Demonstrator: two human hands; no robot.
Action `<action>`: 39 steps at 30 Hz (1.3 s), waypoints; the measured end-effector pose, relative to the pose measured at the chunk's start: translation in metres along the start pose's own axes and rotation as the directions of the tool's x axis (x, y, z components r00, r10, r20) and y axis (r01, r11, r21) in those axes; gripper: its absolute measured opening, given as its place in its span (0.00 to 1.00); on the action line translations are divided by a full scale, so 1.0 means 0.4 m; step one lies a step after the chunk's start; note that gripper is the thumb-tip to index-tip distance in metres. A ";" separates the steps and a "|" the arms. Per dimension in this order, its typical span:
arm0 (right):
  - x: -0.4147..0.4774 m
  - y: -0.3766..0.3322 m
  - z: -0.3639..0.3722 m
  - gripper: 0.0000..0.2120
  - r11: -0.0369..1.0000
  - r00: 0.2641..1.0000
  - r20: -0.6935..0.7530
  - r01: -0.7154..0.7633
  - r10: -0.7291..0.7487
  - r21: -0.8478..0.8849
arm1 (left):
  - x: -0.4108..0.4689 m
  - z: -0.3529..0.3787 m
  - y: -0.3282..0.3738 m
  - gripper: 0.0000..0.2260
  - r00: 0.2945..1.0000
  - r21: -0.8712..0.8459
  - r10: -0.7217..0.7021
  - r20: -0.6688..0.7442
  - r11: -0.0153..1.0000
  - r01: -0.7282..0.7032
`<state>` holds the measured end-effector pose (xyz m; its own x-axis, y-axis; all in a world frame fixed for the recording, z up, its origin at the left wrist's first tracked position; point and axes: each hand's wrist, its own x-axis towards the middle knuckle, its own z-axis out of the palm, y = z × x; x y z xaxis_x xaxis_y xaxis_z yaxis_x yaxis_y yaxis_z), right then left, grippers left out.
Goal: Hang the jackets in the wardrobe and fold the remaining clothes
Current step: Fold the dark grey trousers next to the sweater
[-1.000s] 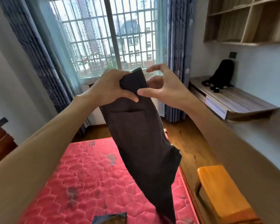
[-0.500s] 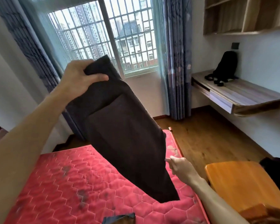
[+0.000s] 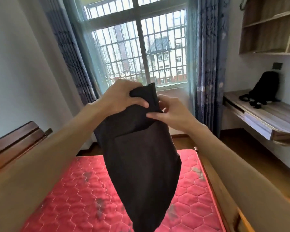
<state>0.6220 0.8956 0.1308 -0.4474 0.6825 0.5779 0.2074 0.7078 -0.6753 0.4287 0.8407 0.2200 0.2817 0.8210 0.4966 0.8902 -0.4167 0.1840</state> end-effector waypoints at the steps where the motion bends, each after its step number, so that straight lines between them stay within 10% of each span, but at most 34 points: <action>1: 0.031 -0.019 0.006 0.17 0.999 1.000 0.006 -0.002 0.003 -0.033 | -0.014 -0.005 -0.015 0.21 1.000 0.005 -0.011 -0.010 1.000 0.011; 9: 0.110 0.043 0.072 0.10 0.967 0.993 0.059 -0.081 0.098 -0.241 | -0.185 0.016 -0.256 0.13 0.892 -0.037 -0.395 0.219 0.910 0.412; 14: 0.212 0.034 0.073 0.12 0.780 0.993 0.018 -0.081 0.118 -0.621 | -0.070 0.032 -0.260 0.10 0.928 0.353 -0.361 -0.086 0.860 0.367; 22: 0.289 -0.057 -0.101 0.10 0.862 0.970 -0.213 -0.006 -0.118 -0.506 | 0.074 -0.118 -0.162 0.09 0.914 0.420 -0.064 -0.401 0.873 0.246; 39: -0.382 -0.191 -0.014 0.12 0.911 0.987 -0.030 -0.156 0.156 -0.382 | -0.503 -0.025 0.112 0.09 0.997 0.221 -0.059 0.048 0.974 0.047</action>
<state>0.6795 0.7383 0.0968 -0.3830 0.7897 0.4792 0.5906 0.6083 -0.5303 0.4082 0.6530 0.1369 0.2453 0.8620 0.4437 0.9597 -0.2807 0.0149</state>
